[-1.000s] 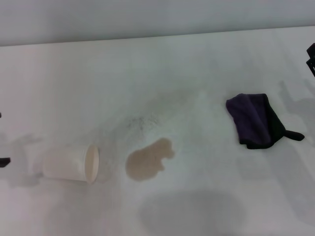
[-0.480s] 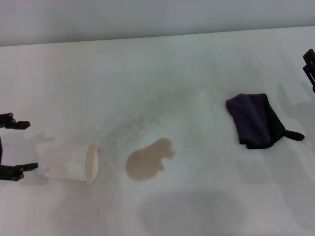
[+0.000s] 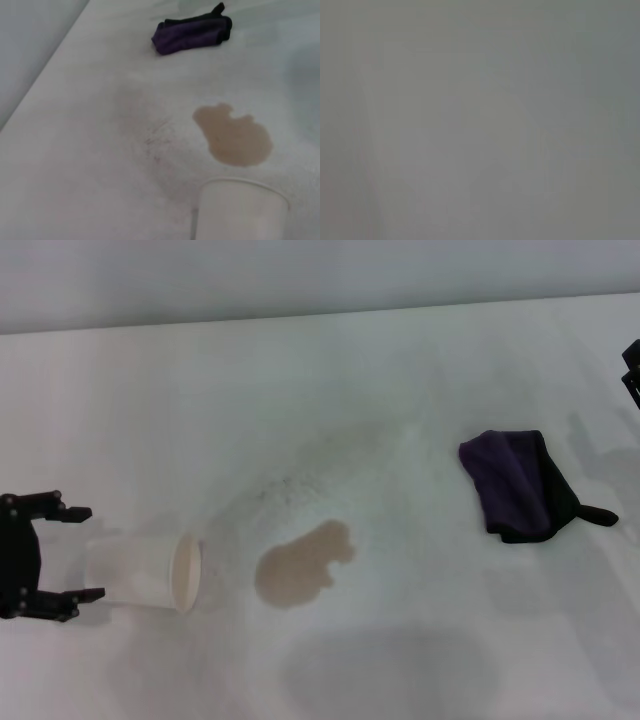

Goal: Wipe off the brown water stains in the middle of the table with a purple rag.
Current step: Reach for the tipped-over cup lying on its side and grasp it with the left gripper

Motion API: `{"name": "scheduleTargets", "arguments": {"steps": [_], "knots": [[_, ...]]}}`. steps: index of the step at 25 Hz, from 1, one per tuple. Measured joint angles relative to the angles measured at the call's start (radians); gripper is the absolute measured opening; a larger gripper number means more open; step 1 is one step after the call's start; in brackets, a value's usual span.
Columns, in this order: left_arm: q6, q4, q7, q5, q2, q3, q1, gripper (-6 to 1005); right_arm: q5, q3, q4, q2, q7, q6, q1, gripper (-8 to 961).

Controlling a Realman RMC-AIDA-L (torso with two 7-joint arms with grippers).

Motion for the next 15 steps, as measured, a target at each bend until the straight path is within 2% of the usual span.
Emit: {"name": "scheduleTargets", "arguments": {"steps": [3,15], "knots": [[-0.011,-0.017,0.018,0.008,-0.006,0.002,-0.003,875,0.000,0.001,0.000,0.000,0.000,0.001,-0.001,769],[-0.096,-0.150,0.107,0.020,-0.007,0.005,-0.052,875,0.007,0.003,0.008,0.000,0.001,0.008,0.000,769]]}}
